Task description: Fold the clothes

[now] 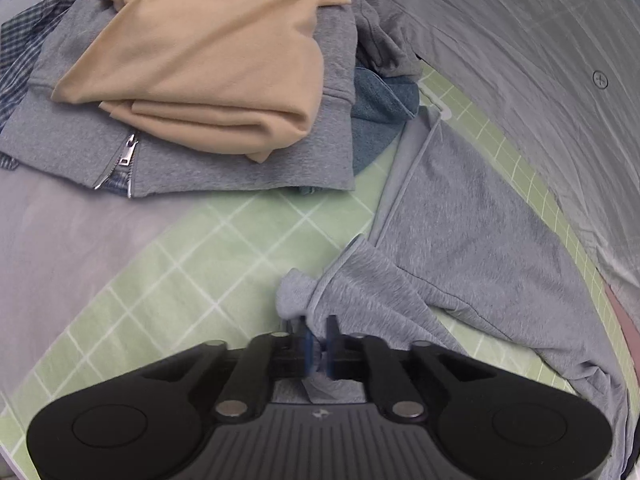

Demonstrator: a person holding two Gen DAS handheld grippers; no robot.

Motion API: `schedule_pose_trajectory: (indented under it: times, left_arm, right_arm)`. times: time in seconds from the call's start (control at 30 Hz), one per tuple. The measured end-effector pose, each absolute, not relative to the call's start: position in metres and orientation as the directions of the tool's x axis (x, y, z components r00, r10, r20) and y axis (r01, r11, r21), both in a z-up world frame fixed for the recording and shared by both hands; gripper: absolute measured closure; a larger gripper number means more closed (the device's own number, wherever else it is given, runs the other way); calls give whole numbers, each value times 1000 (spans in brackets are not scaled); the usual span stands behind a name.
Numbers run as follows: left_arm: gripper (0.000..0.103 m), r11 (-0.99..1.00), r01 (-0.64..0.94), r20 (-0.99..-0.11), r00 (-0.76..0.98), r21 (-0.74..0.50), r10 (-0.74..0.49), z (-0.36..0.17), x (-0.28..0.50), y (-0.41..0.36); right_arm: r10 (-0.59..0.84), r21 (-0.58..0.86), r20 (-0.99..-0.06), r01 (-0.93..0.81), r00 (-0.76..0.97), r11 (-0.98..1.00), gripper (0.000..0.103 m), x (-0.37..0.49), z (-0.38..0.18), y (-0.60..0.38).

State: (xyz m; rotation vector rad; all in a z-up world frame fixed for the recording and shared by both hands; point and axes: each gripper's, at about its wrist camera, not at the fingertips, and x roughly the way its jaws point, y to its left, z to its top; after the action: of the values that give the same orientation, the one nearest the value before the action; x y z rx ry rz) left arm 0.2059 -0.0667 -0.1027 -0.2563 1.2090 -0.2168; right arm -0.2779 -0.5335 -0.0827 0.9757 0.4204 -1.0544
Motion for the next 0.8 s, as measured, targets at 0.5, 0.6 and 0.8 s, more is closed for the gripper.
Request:
schedule_pose_trajectory:
  times: [0.5,0.6,0.8]
  left_arm:
    - [62,916,77,-783,495,-393,-378,-77,264,-107]
    - [62,940,73,-835,440,-334,-331,-99,247,-97]
    - [60,943,42,-870,374,-331,-322,-123,222,-83]
  right_arm:
    - [-564,462,-687,874,459,150,74,-236,-82,-567]
    - [-558,417,-705,892,439,174,71,-233,-85,-555]
    - [-572,377,-719,913,394,156,59,-239,-86,-526]
